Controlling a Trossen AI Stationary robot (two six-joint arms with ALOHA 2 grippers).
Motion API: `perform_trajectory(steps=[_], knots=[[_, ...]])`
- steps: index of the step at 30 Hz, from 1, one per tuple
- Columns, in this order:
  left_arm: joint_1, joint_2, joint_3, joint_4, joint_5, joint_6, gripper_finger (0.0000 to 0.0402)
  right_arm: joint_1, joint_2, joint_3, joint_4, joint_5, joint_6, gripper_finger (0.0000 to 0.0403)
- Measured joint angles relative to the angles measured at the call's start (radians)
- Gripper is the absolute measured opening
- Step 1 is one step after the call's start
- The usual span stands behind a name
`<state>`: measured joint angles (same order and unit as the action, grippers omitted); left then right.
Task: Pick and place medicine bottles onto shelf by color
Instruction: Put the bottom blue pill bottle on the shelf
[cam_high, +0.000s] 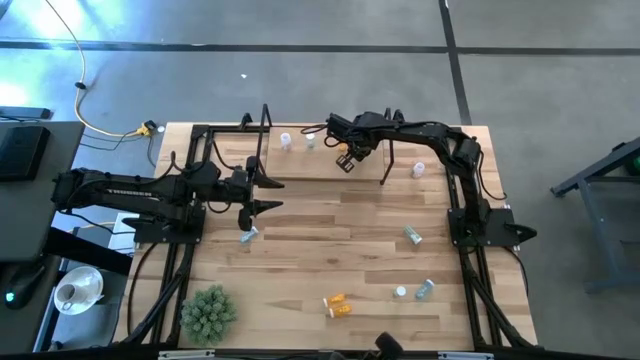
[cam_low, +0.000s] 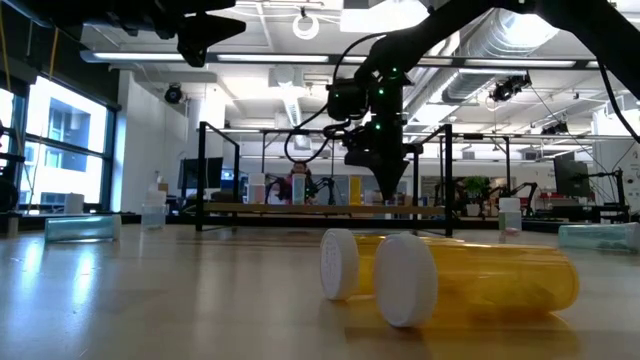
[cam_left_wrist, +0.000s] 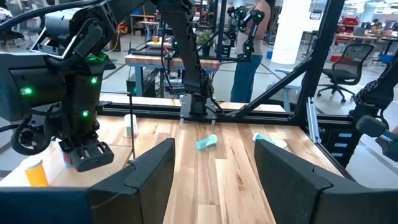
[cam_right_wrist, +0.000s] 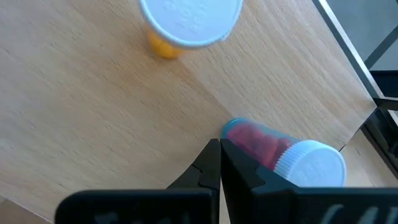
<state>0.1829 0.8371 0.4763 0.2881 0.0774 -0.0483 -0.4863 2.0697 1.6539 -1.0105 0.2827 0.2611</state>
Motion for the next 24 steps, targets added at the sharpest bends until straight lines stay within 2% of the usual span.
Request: perform_trajectory(steps=[24], knots=[[0.0,0.0,0.0,0.0,0.0,0.0,0.0209,0.002,0.0,0.0,-0.034,-0.002,0.011,0.0]])
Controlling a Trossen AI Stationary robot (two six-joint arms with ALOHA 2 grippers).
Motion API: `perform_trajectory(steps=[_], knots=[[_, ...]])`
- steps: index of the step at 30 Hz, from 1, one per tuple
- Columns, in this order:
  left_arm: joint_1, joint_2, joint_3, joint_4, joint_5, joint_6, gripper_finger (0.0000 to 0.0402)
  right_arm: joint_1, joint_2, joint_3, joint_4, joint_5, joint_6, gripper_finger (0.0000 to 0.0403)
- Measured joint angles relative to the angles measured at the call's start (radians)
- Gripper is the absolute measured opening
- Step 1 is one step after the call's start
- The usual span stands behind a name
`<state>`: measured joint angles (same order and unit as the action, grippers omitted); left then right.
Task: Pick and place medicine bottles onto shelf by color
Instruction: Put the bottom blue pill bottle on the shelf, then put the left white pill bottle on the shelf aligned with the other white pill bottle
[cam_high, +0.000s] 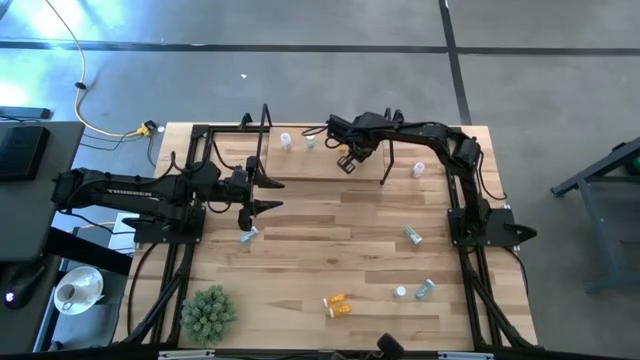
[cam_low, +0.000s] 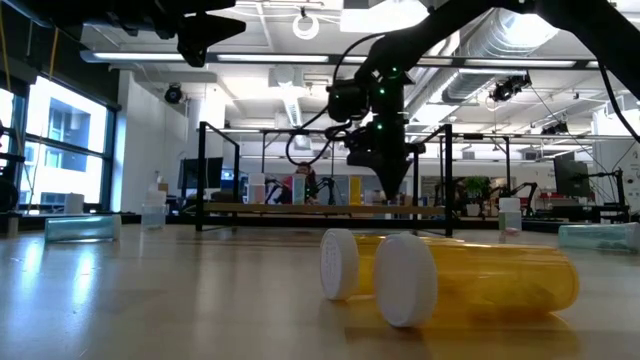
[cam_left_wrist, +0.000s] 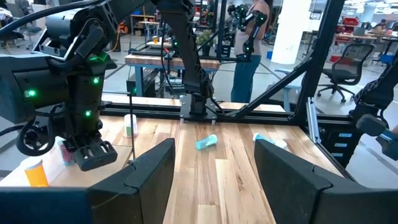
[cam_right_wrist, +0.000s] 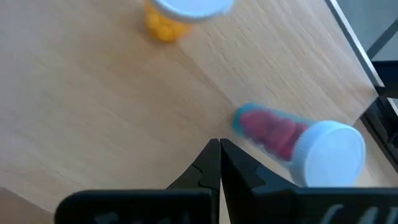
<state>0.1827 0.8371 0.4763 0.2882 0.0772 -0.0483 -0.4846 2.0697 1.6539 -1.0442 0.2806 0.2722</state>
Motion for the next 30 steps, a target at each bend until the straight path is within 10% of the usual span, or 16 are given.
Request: perform_trajectory(steps=[30], knots=[[0.0,0.0,0.0,-0.004,0.0,0.0,0.0209,0.02,-0.045,0.0,-0.006,0.042,-0.043,0.0]])
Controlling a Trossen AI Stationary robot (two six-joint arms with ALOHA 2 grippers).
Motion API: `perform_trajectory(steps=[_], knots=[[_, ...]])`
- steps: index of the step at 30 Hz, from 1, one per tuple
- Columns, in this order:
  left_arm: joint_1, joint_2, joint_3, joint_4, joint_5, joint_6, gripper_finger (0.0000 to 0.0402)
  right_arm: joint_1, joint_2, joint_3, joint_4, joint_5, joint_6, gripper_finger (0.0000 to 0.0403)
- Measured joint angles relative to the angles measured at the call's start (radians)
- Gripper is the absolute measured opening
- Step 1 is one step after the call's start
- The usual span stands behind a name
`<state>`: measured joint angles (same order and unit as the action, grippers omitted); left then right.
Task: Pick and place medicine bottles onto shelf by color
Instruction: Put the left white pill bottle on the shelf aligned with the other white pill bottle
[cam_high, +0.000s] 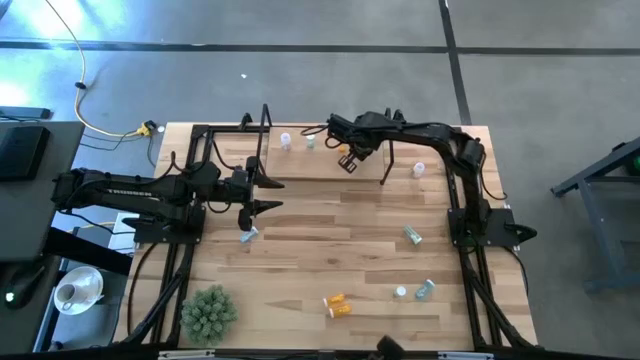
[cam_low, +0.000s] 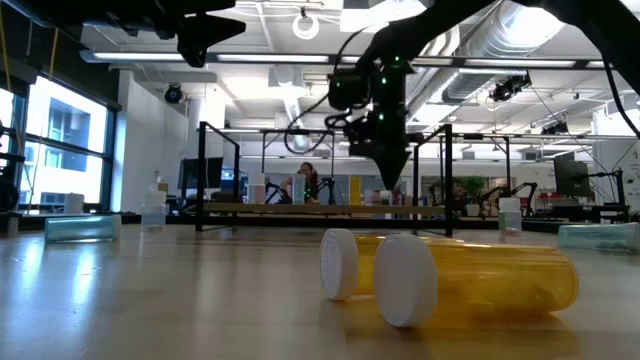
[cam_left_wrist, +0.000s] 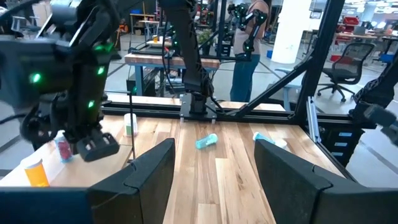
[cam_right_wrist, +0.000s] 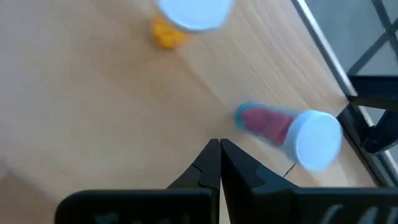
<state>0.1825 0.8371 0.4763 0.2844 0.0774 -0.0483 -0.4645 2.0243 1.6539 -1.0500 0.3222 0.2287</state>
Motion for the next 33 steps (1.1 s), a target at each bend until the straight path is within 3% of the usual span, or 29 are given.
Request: perform_trajectory(steps=[13,23,33], knots=[[0.0,0.0,0.0,-0.005,-0.003,0.0,0.0209,0.037,-0.213,0.001,-0.048,-0.042,-0.03,0.0],[0.0,0.0,0.0,-0.021,-0.003,0.0,0.0209,0.135,-0.355,-0.012,-0.198,-0.045,-0.023,0.0],[0.0,0.0,0.0,-0.027,-0.005,0.0,0.0209,0.251,-0.663,-0.435,0.096,-0.156,0.06,0.0]])
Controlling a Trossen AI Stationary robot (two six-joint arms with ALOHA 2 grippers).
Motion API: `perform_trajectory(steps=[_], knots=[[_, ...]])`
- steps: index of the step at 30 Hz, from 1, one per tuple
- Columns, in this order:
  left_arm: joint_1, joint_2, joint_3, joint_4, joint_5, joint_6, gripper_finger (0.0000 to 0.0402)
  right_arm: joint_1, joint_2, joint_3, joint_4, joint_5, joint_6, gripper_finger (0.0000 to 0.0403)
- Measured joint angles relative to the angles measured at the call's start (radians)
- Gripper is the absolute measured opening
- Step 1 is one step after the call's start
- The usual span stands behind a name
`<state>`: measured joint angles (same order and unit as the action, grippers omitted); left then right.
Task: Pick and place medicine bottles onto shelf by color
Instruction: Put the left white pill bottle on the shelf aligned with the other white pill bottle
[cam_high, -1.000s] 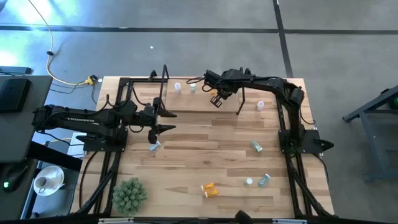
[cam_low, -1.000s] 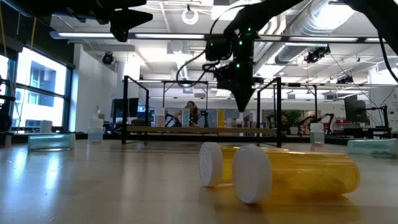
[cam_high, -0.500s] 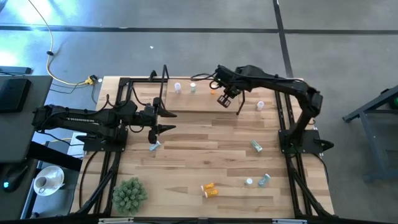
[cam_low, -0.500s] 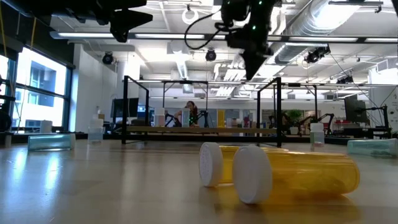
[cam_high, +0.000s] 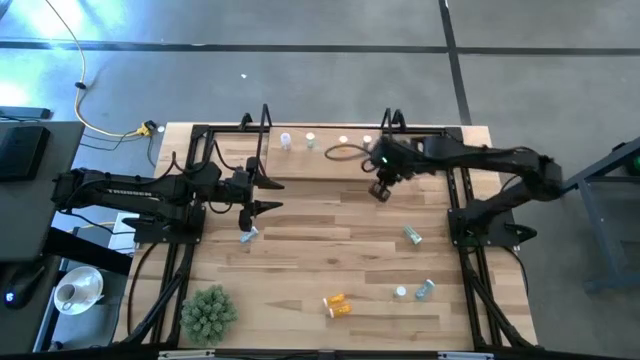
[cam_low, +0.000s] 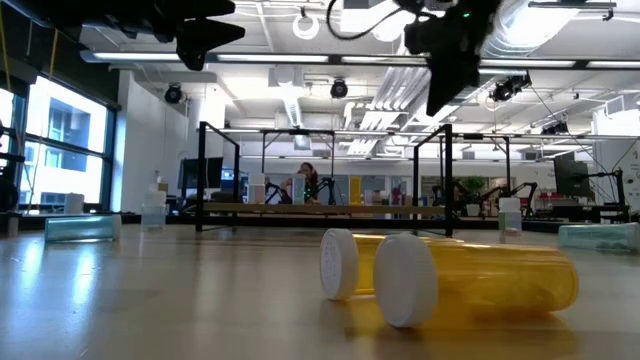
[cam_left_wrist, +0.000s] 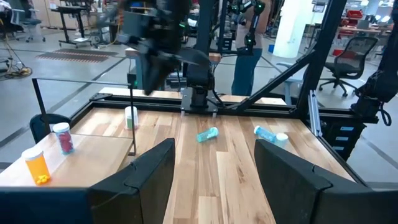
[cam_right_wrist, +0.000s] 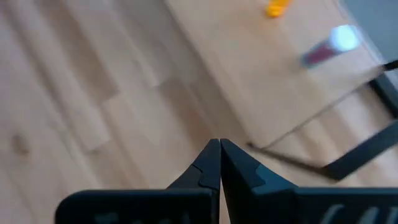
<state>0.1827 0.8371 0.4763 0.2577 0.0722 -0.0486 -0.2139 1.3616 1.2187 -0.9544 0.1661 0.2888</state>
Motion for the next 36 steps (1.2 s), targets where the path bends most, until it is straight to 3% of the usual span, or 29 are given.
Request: perform_trajectory(steps=[6,11,20,25,29,33,36], knots=[[0.0,0.0,0.0,0.0,-0.009,0.0,0.0209,0.094,-0.166,-0.181,0.127,0.0,0.06,0.0],[0.0,0.0,0.0,-0.01,-0.009,0.0,0.0209,0.187,-0.261,-0.33,0.363,0.03,0.073,0.0],[0.0,0.0,0.0,-0.102,-0.009,-0.045,0.0209,0.263,-0.297,-0.499,0.816,0.071,-0.017,0.0],[0.0,0.0,0.0,-0.153,-0.046,-0.127,0.0209,0.266,-0.295,-0.524,0.904,0.061,-0.028,0.0],[0.0,-0.011,0.049,-0.324,-0.159,-0.132,0.0209,0.267,-0.294,-0.529,0.897,0.061,-0.027,0.0],[0.0,-0.019,0.165,-0.583,-0.31,-0.134,0.0209,0.267,-0.294,-0.529,0.884,0.058,-0.027,0.0],[0.0,-0.019,0.254,-0.751,-0.369,-0.173,0.0209,0.267,-0.294,-0.529,0.883,0.057,-0.027,0.0]])
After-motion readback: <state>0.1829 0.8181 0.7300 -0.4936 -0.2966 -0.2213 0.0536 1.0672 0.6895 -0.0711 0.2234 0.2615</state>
